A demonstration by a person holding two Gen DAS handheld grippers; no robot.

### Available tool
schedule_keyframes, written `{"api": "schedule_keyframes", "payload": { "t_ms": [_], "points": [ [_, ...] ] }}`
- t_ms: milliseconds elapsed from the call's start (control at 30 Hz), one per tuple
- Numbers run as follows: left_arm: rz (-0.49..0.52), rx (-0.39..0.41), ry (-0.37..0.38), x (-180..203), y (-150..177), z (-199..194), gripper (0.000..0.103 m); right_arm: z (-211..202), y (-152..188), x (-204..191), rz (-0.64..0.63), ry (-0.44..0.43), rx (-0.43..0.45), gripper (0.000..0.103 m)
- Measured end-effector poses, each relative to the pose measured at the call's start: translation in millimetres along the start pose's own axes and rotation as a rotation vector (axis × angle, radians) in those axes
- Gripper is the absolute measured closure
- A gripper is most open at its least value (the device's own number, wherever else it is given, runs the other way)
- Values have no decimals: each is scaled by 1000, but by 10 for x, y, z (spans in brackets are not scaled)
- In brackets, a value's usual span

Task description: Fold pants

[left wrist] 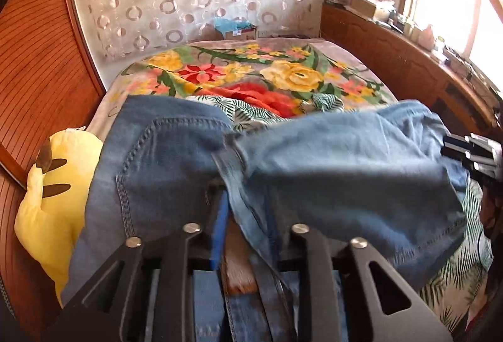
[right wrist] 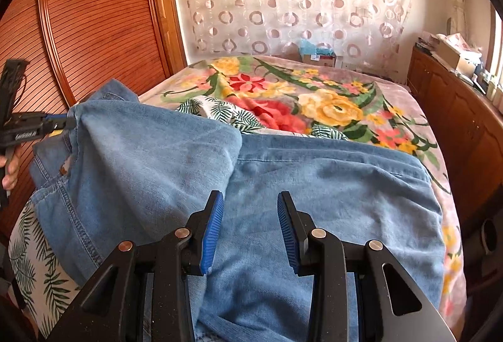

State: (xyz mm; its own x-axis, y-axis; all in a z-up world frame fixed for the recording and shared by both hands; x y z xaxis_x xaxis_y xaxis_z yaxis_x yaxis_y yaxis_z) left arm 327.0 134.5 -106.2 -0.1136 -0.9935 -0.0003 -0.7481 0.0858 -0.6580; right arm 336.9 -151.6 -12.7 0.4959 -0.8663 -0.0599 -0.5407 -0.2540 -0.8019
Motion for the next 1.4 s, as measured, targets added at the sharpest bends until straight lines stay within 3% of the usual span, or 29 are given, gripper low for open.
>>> {"api": "schedule_keyframes", "payload": {
  "t_ms": [67, 100, 500, 767, 800, 833, 867, 1400],
  "points": [
    [12, 1, 16, 77, 104, -58, 61, -59, 37, 76, 8, 16, 1, 66],
    [23, 4, 25, 133, 171, -87, 59, -106, 63, 100, 11, 22, 3, 66],
    [93, 14, 92, 712, 437, -150, 58, -638, 579, 714, 71, 185, -43, 66],
    [124, -2, 157, 1130, 402, -13, 57, -778, 710, 849, 110, 206, -43, 66],
    [127, -4, 166, 1181, 392, 4, 51, -792, 719, 850, 108, 208, -43, 66],
    [120, -2, 175, 1208, 391, 2, 28, -805, 727, 843, 105, 211, -43, 66],
    [115, 5, 185, 1242, 385, -8, 17, -812, 738, 858, 104, 213, -43, 66],
    [134, 26, 222, 1631, 320, -30, 17, -788, 903, 1239, 152, 240, -106, 66]
  ]
}}
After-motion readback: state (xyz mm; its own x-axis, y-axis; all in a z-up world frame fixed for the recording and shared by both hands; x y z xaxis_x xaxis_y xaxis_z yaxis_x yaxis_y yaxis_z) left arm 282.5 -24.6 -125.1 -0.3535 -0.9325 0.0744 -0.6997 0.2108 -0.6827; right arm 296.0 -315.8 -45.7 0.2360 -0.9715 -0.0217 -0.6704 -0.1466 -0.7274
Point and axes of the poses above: each gripper's, at about its wrist camera, not at the fingertips, and z roughly the way its jaws point, x to its right, y to its underside, the point moved 6 cm from there along z, roughly the way its jaws point
